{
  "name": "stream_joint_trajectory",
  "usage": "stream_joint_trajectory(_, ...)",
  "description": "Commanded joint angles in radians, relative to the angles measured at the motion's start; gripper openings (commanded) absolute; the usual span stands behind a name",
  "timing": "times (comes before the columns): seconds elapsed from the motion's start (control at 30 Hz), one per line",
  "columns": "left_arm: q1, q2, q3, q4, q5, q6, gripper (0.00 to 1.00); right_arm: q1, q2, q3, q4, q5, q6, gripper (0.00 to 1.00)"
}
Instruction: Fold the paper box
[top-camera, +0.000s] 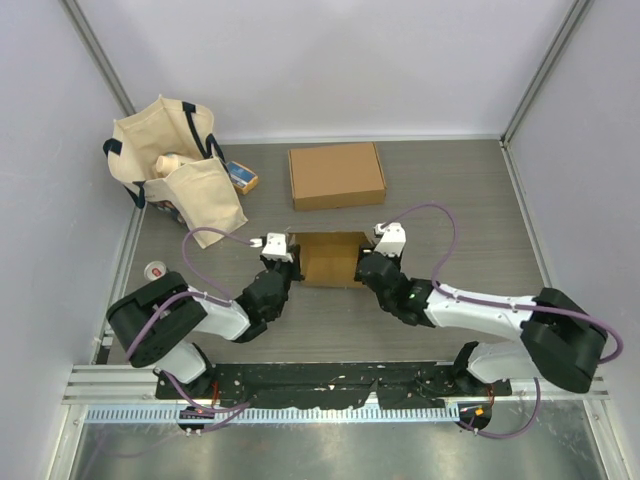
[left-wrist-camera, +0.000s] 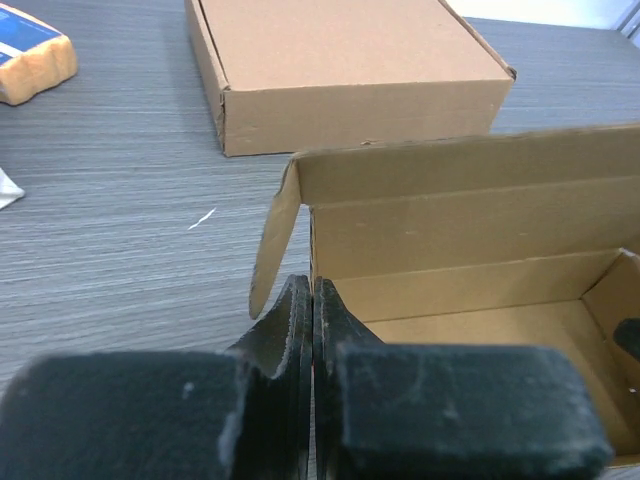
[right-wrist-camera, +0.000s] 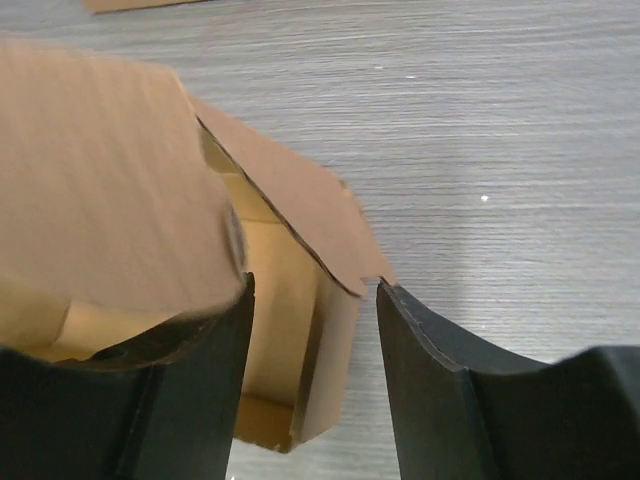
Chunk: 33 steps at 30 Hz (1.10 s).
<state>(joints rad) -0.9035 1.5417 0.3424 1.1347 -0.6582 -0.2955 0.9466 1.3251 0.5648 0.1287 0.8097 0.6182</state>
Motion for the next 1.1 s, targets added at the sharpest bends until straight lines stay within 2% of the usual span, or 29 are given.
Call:
stream_joint_trajectory(0.0, -0.011, -0.015, -0.057, 0.048, -0.035, 0.071, 0.00, -0.026, -0.151, 0.072, -0.165, -0.299, -0.175, 0.60)
stream_joint_trajectory(0.07, -0.012, -0.037, -0.066, 0.046, -0.027, 0.085, 0.00, -0.043, -0.213, 0.085, -0.205, -0.386, -0.230, 0.67)
stream_joint_trajectory(0.1, -0.012, -0.043, -0.066, 0.042, -0.017, 0.090, 0.00, -0.054, -0.233, 0.095, -0.278, -0.391, -0.239, 0.68)
stream_joint_trajectory(0.2, -0.014, -0.051, -0.056, 0.025, -0.001, 0.105, 0.00, -0.103, -0.309, 0.110, -0.311, -0.499, -0.334, 0.73)
stream_joint_trajectory(0.33, -0.017, -0.051, -0.043, 0.010, -0.001, 0.117, 0.00, -0.212, -0.345, 0.138, -0.328, -0.650, -0.419, 0.74)
stream_joint_trajectory(0.4, -0.018, -0.063, -0.036, -0.003, -0.001, 0.122, 0.00, -0.221, -0.345, 0.147, -0.347, -0.658, -0.448, 0.74)
stream_joint_trajectory(0.53, -0.020, -0.083, -0.022, -0.038, -0.004, 0.134, 0.00, -0.226, -0.346, 0.176, -0.357, -0.537, -0.455, 0.74)
stream_joint_trajectory(0.63, -0.021, -0.092, -0.019, -0.052, 0.009, 0.142, 0.00, -0.275, -0.308, 0.167, -0.287, -0.585, -0.543, 0.73)
stream_joint_trajectory(0.7, -0.021, -0.089, -0.011, -0.062, 0.025, 0.142, 0.00, -0.374, -0.290, 0.153, -0.174, -0.661, -0.566, 0.70)
stream_joint_trajectory(0.77, -0.020, -0.083, -0.005, -0.067, 0.034, 0.145, 0.00, -0.434, -0.276, 0.136, -0.074, -0.853, -0.595, 0.67)
stream_joint_trajectory(0.83, -0.020, -0.081, -0.003, -0.069, 0.040, 0.153, 0.00, -0.468, -0.256, 0.138, -0.044, -0.911, -0.638, 0.66)
stream_joint_trajectory(0.87, -0.020, -0.080, 0.000, -0.070, 0.042, 0.154, 0.00, -0.479, -0.232, 0.141, -0.031, -0.978, -0.646, 0.63)
stream_joint_trajectory(1.07, -0.020, -0.074, -0.003, -0.066, 0.049, 0.164, 0.00, -0.494, -0.168, 0.136, 0.017, -1.098, -0.672, 0.56)
